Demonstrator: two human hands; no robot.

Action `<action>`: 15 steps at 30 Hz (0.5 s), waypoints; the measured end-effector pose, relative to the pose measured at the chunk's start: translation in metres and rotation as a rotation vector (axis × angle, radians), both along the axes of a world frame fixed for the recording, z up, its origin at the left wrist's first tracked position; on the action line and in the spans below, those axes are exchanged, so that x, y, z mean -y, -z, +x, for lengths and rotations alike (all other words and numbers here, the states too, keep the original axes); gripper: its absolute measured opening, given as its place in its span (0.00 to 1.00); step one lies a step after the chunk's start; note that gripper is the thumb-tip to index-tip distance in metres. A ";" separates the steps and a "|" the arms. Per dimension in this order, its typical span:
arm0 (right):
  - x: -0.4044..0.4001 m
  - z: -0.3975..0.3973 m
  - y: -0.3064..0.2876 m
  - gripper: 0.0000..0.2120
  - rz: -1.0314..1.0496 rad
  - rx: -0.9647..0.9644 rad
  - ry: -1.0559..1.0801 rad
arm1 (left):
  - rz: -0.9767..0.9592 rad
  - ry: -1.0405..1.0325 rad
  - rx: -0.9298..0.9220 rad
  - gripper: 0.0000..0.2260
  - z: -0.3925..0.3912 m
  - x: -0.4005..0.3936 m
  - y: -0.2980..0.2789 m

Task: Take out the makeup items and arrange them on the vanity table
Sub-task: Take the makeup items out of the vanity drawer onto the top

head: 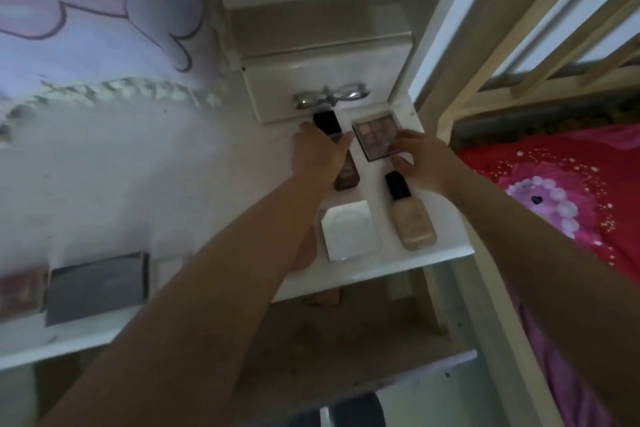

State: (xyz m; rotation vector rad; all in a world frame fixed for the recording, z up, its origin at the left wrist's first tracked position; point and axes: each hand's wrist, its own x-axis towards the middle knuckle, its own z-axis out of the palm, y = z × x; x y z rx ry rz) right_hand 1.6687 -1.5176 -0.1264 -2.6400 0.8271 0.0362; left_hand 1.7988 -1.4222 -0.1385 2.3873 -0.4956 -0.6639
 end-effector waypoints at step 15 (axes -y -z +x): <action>-0.194 -0.077 0.069 0.27 0.287 -0.320 -0.480 | 0.034 0.320 0.433 0.15 -0.130 -0.297 0.023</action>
